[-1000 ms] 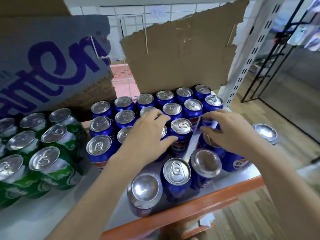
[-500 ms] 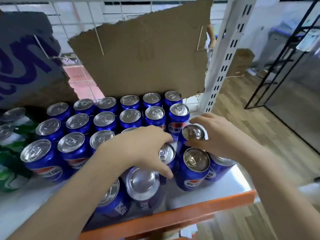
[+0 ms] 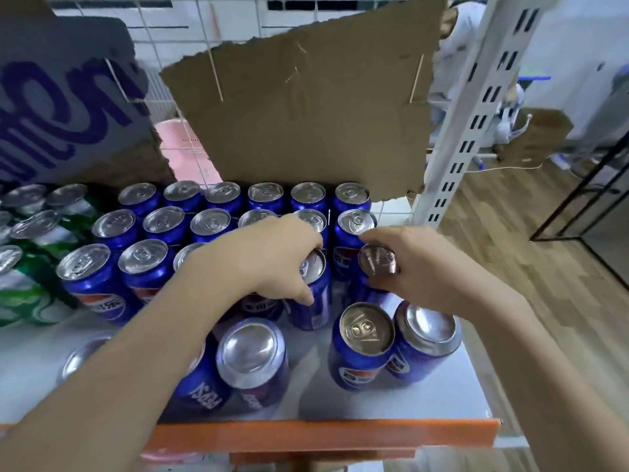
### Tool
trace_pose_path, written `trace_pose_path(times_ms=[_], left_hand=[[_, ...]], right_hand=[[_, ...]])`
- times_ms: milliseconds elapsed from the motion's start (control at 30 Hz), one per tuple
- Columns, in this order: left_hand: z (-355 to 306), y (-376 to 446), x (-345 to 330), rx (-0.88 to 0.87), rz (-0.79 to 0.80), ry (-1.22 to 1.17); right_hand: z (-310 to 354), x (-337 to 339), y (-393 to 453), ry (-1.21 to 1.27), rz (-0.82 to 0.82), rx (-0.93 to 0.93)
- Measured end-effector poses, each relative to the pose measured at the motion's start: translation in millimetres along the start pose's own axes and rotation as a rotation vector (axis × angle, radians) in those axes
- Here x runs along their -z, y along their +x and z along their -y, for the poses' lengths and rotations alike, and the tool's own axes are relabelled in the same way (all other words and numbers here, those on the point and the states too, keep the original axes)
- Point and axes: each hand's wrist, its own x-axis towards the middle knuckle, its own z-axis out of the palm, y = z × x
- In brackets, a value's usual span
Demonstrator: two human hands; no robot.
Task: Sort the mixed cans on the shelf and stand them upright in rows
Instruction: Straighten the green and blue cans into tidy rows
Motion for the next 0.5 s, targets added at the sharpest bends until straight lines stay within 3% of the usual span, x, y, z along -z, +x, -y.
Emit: trace_pose_path(times_ms=[300, 433, 500], left_hand=[[-2, 19, -15, 0.071, 0.006, 0.034], [-5, 23, -21, 0.151, -0.109, 0.04], [-9, 22, -19, 0.195, -0.169, 0.155]], right_hand=[[-13, -8, 8, 0.079, 0.033, 0.131], [-15, -8, 7, 0.064, 0.012, 0.141], [-15, -11, 6, 0.062, -0.003, 0.12]])
